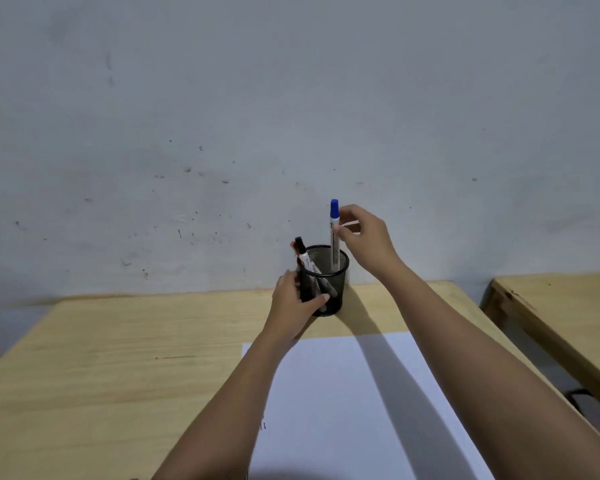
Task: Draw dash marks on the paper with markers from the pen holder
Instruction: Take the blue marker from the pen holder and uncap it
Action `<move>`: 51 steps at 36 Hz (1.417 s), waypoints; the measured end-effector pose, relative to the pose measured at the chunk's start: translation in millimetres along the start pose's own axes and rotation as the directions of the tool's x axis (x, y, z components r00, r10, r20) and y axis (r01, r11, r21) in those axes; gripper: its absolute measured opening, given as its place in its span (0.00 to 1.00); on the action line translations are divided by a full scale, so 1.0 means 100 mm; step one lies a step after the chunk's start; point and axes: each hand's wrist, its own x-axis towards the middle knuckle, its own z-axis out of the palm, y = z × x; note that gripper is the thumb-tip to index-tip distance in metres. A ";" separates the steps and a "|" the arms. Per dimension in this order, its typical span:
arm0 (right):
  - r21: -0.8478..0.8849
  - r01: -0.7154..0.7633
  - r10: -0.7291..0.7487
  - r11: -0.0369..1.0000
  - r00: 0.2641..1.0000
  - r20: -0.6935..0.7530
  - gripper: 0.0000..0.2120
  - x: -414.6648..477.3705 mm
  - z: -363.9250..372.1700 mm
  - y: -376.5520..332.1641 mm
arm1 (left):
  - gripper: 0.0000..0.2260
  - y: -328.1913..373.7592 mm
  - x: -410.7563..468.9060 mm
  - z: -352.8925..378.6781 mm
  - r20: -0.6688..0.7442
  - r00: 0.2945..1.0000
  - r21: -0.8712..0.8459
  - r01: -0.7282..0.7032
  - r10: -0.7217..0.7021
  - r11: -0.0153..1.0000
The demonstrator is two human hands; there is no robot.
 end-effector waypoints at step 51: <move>0.685 -0.252 0.235 0.684 0.965 0.119 0.05 -1.70 -0.07 -0.03 | 0.03 0.52 -1.26 -0.84 0.046 0.999 -0.558 0.026 0.000 0.829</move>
